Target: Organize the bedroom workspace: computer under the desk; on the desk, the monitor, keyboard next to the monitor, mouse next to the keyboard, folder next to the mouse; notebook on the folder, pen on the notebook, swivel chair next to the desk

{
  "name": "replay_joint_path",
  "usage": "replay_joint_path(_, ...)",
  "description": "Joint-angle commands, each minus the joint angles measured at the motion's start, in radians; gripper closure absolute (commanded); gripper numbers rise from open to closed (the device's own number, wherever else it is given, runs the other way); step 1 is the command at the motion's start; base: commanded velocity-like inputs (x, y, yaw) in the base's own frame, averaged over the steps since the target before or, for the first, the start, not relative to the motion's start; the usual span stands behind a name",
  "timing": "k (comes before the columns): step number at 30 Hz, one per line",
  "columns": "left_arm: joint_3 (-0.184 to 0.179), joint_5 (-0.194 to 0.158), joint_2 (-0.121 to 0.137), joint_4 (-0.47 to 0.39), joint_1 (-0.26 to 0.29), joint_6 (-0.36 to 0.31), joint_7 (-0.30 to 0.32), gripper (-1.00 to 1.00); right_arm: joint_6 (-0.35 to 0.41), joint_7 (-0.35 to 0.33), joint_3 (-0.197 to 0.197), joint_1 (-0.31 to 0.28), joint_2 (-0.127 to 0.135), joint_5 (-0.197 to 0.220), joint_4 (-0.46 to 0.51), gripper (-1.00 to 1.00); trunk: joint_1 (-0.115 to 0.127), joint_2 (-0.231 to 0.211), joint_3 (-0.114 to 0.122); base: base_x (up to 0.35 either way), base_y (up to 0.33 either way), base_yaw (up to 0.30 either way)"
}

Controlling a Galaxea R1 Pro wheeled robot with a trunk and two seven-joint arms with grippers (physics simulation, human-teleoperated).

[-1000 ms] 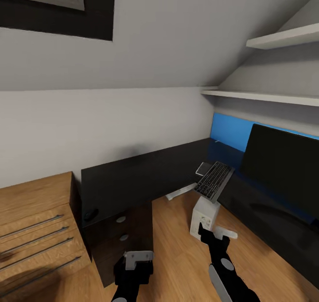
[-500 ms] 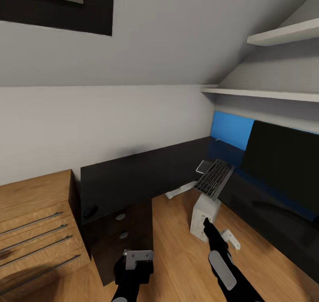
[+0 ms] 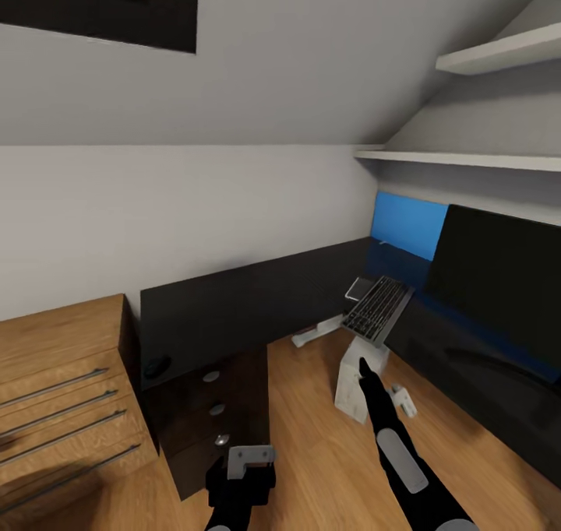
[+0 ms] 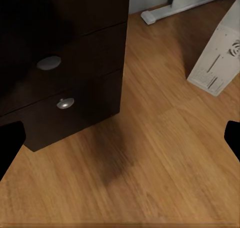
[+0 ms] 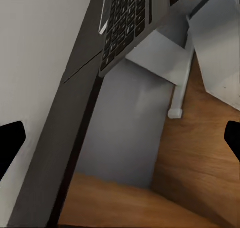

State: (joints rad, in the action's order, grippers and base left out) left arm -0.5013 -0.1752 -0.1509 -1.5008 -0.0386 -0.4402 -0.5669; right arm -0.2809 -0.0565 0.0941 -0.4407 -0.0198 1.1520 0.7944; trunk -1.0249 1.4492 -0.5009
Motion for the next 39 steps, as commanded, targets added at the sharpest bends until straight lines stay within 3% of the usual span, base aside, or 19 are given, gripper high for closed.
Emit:
replay_joint_path(1, -0.001, -0.008, 0.000, -0.002, 0.000, -0.002, -0.008, -1.00, 0.000, -0.020, 0.002, -0.001, 0.001, 0.012, -0.002, -1.00, -0.004, 0.008, -0.004, 0.000, 0.000, 0.000)
replay_joint_path(8, -0.026, -0.009, -0.002, -0.008, 0.000, -0.001, -0.021, -1.00, 0.055, -0.087, 0.000, 0.002, 0.008, 0.016, 0.008, -1.00, -0.031, 0.057, -0.026, 0.000, 0.000, 0.000)
replay_joint_path(17, -0.038, -0.007, -0.002, 0.010, 0.000, -0.001, -0.029, -1.00, 0.035, -0.162, -0.001, 0.003, 0.015, 0.008, 0.045, -1.00, -0.065, 0.120, -0.054, 0.000, 0.000, 0.000)
replay_joint_path(22, -0.043, -0.007, -0.004, 0.028, 0.000, 0.000, -0.030, -1.00, -0.028, -0.164, 0.000, 0.003, 0.014, 0.006, 0.046, -1.00, -0.084, 0.155, -0.070, 0.000, 0.000, 0.000)
replay_joint_path(29, -0.045, -0.007, -0.004, 0.033, 0.000, 0.000, -0.030, -1.00, -0.037, -0.162, -0.002, 0.003, 0.016, 0.038, 0.046, -1.00, -0.111, 0.204, -0.092, 0.000, 0.000, 0.000)
replay_joint_path(30, -0.045, -0.007, -0.004, 0.039, 0.000, 0.000, -0.031, -1.00, -0.024, -0.161, -0.002, 0.003, 0.033, 0.066, 0.049, -1.00, -0.115, 0.211, -0.095, 0.000, 0.000, 0.000)
replay_joint_path(39, -0.047, -0.006, -0.004, 0.070, 0.000, 0.000, -0.033, -1.00, -0.006, -0.146, -0.002, 0.004, 0.055, 0.083, 0.072, -1.00, -0.150, 0.274, -0.123, 0.000, 0.000, 0.000)
